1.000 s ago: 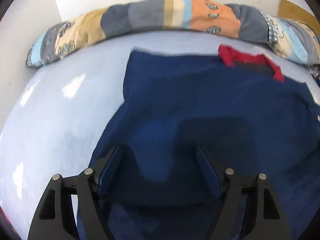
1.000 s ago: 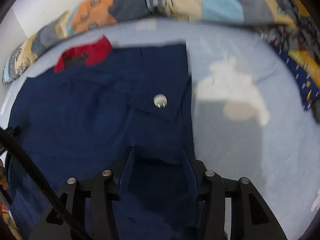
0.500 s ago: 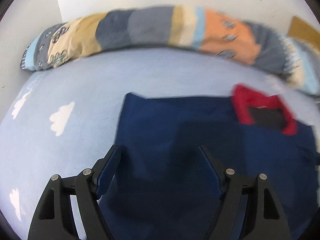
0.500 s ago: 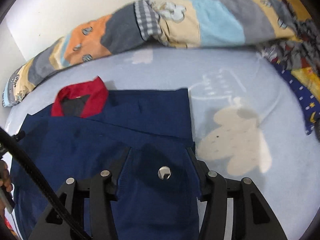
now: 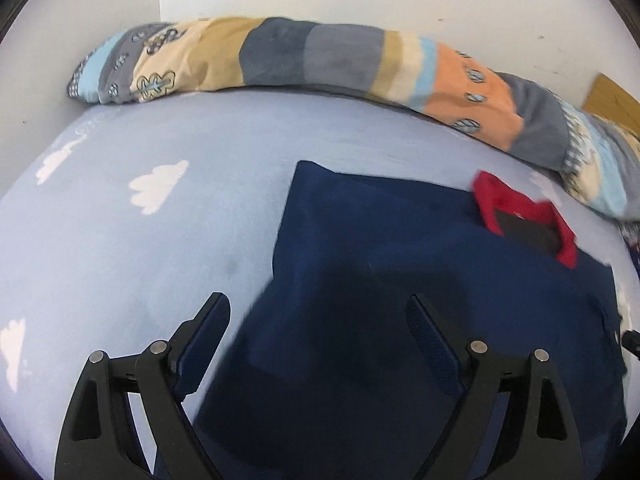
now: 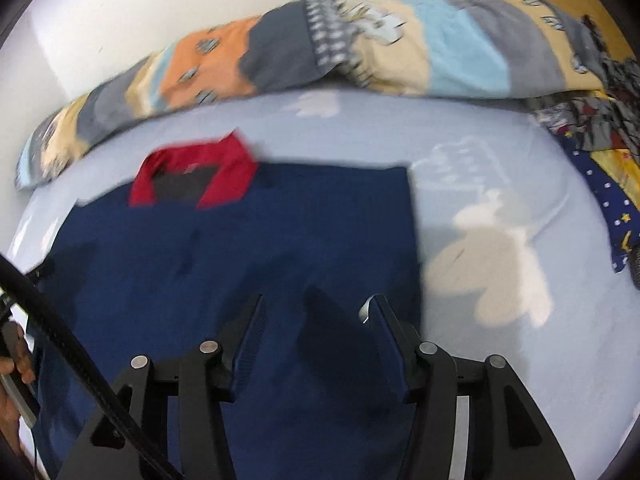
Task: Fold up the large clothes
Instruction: 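Grasp the jacket hem with both grippers and fold it toward the collar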
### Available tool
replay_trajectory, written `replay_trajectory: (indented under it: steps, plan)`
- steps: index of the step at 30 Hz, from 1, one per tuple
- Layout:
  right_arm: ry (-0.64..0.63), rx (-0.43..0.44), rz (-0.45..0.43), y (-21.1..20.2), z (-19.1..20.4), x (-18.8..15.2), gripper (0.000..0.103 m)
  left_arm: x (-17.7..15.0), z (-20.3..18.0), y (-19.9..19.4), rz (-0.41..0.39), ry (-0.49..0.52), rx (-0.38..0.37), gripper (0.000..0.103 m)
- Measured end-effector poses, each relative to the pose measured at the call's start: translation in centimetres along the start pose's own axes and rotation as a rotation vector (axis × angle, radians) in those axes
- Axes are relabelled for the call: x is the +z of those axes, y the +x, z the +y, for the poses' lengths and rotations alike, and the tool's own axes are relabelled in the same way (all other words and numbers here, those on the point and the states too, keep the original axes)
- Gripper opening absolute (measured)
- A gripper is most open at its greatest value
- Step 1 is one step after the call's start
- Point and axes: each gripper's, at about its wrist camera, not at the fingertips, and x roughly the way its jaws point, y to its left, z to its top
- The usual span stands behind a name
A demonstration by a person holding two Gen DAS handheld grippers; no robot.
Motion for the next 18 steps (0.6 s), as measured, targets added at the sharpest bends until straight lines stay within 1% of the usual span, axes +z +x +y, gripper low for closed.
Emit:
replay_trajectory:
  steps: [2, 4, 5, 7, 9, 10, 11, 13, 16, 18]
  plan:
    - [-0.031, -0.024, 0.023, 0.6, 0.7, -1.4, 0.059, -1.2, -0.5, -1.4, -0.007, 0.020, 0.000, 0.090]
    - [-0.057, -0.034, 0.064, 1.6, 1.0, -2.8, 0.057, -2.7, -0.8, -2.6, -0.021, 0.061, 0.009, 0.090]
    - [-0.065, -0.047, 0.068, 2.0, 1.0, -3.2, 0.057, -3.3, -1.1, -2.5, -0.015, 0.083, 0.014, 0.090]
    - [-0.079, -0.056, 0.069, 2.3, 1.1, -3.5, 0.057, -4.4, -1.4, -2.0, 0.003, 0.123, 0.044, 0.084]
    - [-0.062, -0.050, 0.077, 2.7, 0.9, -3.4, 0.058, -5.2, -1.6, -0.9, 0.024, 0.164, 0.075, 0.083]
    - [-0.059, -0.051, 0.085, 2.9, 0.9, -3.2, 0.058, -5.5, -1.8, -1.0, 0.010, 0.183, 0.084, 0.082]
    - [-0.059, -0.055, 0.084, 2.8, 0.9, -3.2, 0.058, -5.6, -1.8, -1.2, 0.003, 0.191, 0.085, 0.081]
    - [-0.064, -0.058, 0.081, 2.2, 1.3, -3.2, 0.057, -5.6, -1.9, -2.2, 0.007, 0.186, 0.062, 0.078]
    - [-0.080, -0.037, 0.032, -0.6, 2.2, -3.2, 0.057, -5.8, -1.9, -4.2, -0.022, 0.174, 0.039, 0.078]
    - [-0.085, -0.031, 0.021, -1.6, 2.5, -3.3, 0.057, -6.3, -2.1, -5.5, -0.036, 0.172, 0.022, 0.078]
